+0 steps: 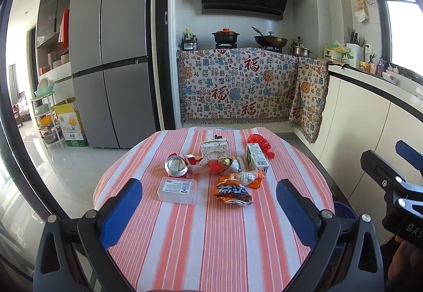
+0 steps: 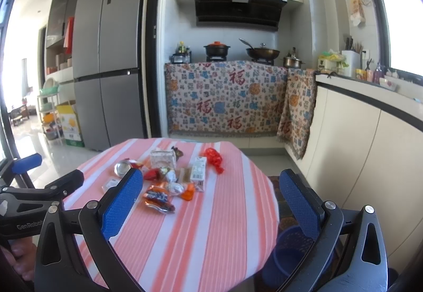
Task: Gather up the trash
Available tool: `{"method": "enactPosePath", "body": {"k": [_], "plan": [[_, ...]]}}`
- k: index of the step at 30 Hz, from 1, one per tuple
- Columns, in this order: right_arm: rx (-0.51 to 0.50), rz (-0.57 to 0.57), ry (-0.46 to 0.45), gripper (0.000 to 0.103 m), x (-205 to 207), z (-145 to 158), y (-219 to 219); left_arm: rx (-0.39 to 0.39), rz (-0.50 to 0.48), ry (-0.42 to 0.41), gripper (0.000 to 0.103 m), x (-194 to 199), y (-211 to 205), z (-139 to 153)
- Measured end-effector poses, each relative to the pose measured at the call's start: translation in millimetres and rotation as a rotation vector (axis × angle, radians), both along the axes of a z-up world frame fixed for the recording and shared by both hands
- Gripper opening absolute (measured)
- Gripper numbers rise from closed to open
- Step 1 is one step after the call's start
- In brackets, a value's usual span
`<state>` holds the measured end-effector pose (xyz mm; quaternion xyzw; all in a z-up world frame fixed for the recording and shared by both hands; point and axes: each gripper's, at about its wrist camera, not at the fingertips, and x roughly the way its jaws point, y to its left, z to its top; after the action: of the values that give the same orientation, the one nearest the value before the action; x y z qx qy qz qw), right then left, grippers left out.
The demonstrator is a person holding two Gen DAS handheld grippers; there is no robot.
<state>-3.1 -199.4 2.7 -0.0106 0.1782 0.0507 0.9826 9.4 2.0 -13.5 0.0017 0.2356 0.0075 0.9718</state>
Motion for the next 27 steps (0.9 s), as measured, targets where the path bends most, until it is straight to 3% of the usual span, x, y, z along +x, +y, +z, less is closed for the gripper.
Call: {"method": "enactPosePath", "body": {"k": [27], "plan": [[-0.027,-0.013,0.05,0.103,11,-10,5,0.0,0.008,0.034,0.103,3,-1,-16]]}}
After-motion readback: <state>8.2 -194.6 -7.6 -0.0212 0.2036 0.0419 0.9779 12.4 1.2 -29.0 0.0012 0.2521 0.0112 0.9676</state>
